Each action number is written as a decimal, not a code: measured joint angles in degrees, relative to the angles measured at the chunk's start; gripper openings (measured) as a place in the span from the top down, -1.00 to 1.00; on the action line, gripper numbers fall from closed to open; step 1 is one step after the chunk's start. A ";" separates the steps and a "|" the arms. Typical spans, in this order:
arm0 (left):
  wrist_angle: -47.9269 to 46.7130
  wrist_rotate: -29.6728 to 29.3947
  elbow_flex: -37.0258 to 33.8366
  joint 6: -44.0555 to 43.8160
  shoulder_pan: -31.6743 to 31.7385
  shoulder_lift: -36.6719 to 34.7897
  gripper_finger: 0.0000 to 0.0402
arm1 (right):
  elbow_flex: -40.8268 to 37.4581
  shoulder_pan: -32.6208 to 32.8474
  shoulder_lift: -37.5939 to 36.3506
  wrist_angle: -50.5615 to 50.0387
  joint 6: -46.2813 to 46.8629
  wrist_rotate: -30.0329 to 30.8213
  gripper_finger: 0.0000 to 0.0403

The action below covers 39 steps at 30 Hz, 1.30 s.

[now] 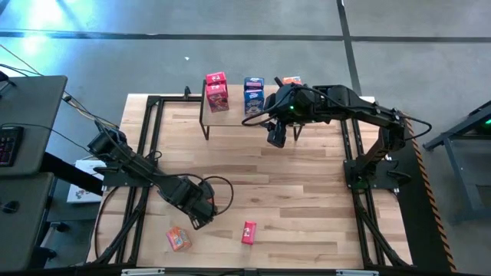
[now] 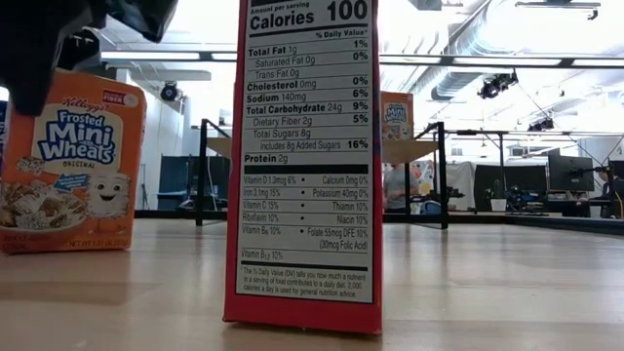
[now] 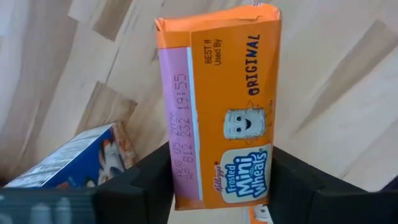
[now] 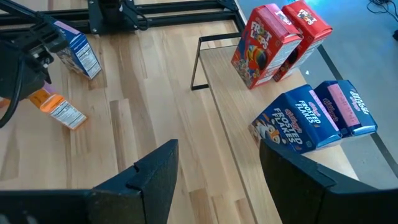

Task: Stack cereal on shelf
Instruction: Put the top orange cereal box on the shelf aligned with the other orange cereal box

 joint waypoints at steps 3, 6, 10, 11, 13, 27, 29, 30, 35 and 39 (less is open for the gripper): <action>0.16 -0.19 0.00 1.05 0.00 0.00 0.09 | 0.00 0.00 0.00 0.00 0.08 0.00 -0.08; 0.18 -1.03 0.00 1.44 0.28 0.00 0.11 | 0.00 0.00 0.00 0.00 0.12 0.00 -0.08; 0.17 -1.11 0.00 2.05 0.39 0.00 0.14 | 0.00 0.00 0.00 0.00 0.16 0.00 -0.08; 0.18 -1.11 0.00 2.47 0.39 0.00 0.15 | 0.00 0.00 0.00 0.00 0.14 0.01 -0.08; 0.16 -1.09 0.00 2.92 0.39 0.00 0.16 | 0.00 0.00 0.00 0.00 0.14 0.00 -0.08; 0.23 -1.07 0.00 7.41 1.04 -0.14 0.16 | 0.00 -0.02 0.00 -3.72 -0.04 -3.50 -0.08; 0.31 -1.07 0.00 7.84 1.39 -0.20 0.16 | 0.00 -0.02 0.00 -3.74 -0.19 -3.52 -0.08; 0.29 -1.05 0.00 8.35 1.61 -0.20 0.16 | 0.00 -0.02 0.00 -3.76 -0.44 -3.54 -0.08; 0.50 -1.08 0.04 11.51 2.83 -0.90 0.16 | 0.00 -0.02 0.00 -4.97 -0.51 -4.88 -0.08; 0.46 -1.11 0.05 13.08 4.26 -2.49 0.17 | 0.00 -0.02 0.00 -5.42 -0.52 -5.27 -0.14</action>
